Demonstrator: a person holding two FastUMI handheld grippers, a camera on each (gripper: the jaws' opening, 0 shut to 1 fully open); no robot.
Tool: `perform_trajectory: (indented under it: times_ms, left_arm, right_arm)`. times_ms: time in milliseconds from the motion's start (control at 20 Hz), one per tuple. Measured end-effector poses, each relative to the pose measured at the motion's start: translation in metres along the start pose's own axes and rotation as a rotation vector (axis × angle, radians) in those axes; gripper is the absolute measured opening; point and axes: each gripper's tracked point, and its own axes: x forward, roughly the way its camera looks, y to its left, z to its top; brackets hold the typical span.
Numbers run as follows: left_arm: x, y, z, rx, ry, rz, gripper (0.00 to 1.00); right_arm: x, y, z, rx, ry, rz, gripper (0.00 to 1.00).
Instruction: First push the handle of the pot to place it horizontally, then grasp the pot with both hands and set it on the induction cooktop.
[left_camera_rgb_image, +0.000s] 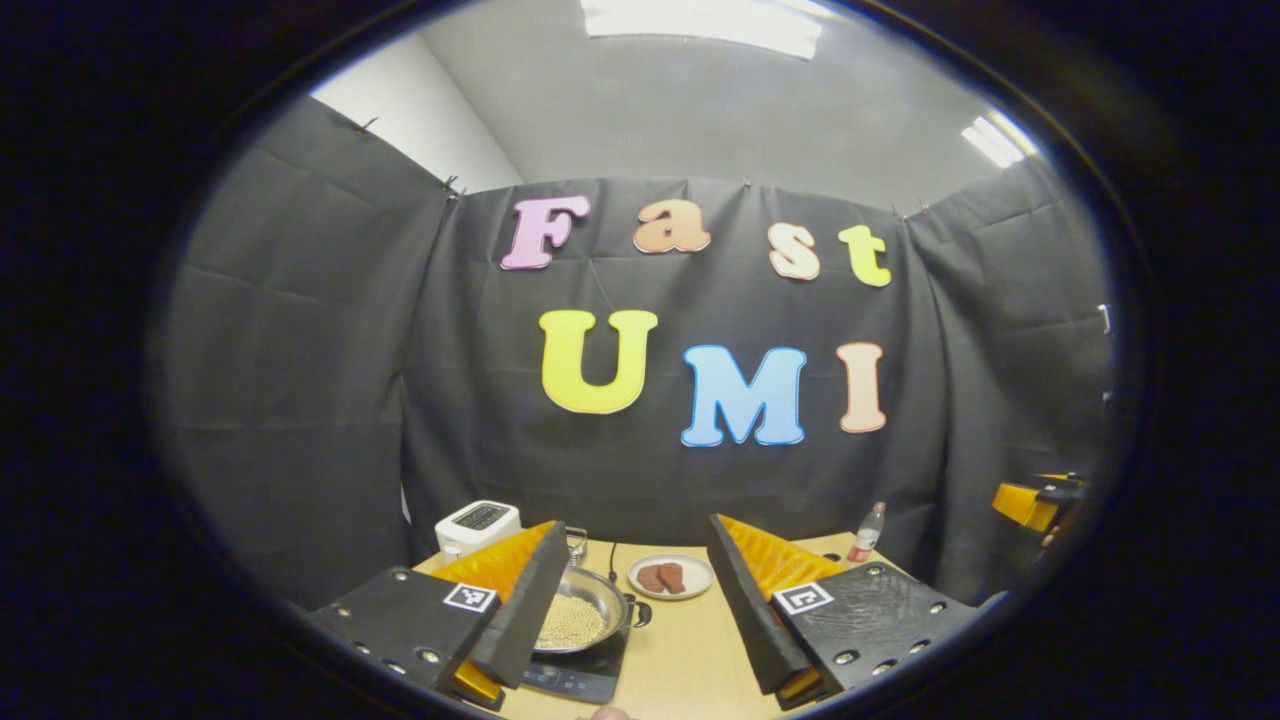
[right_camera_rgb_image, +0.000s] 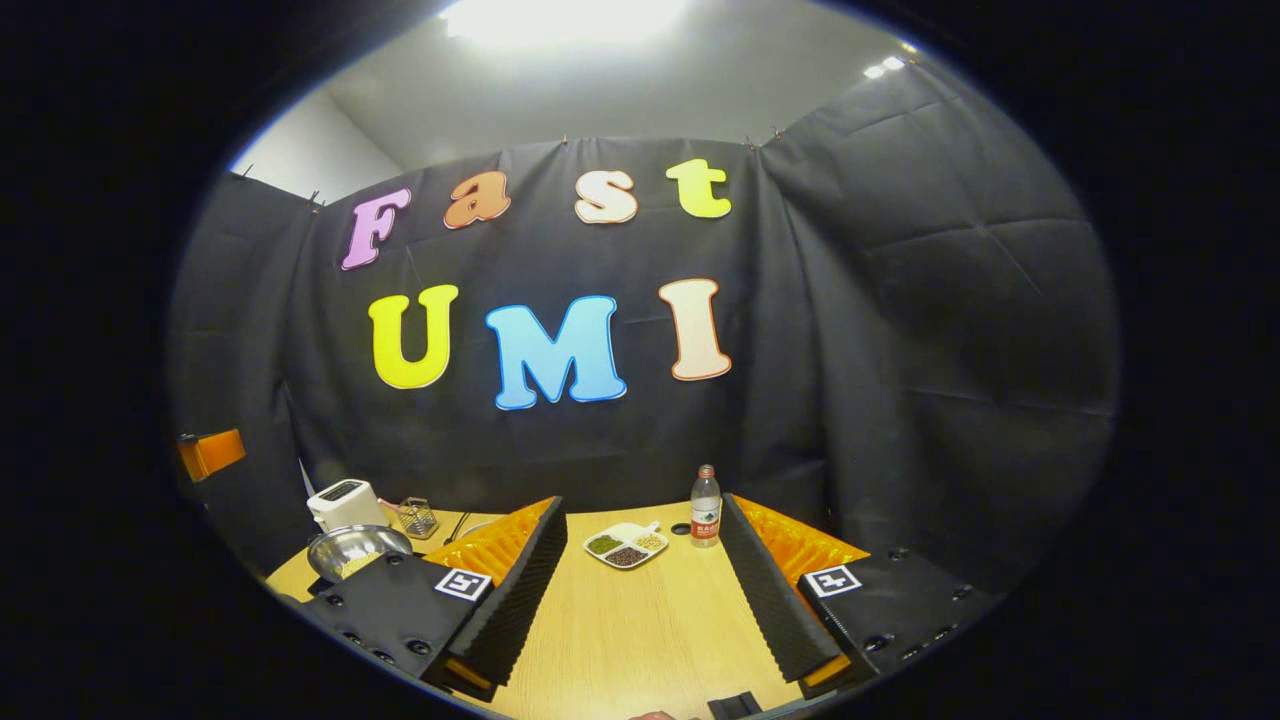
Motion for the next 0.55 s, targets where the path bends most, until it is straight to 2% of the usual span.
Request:
perform_trajectory:
  times_ms: [100, 150, 250, 550]
  left_arm:
    - [0.001, -0.004, -0.003, -0.014, 0.011, -0.022, 0.82]
    - [0.002, -0.007, -0.005, -0.023, 0.022, -0.032, 0.88]
    - [0.001, -0.009, -0.014, -0.021, 0.057, -0.040, 0.82]
    - [-0.001, -0.013, -0.024, -0.042, 0.108, -0.034, 0.82]
  right_arm:
    - [0.000, 0.005, 0.006, -0.003, -0.024, -0.003, 0.98]
    - [0.001, 0.008, 0.010, -0.006, -0.038, -0.004, 0.98]
    - [0.003, 0.015, 0.012, -0.010, -0.044, 0.006, 0.98]
    - [0.017, 0.035, 0.006, -0.043, 0.009, 0.058, 0.98]
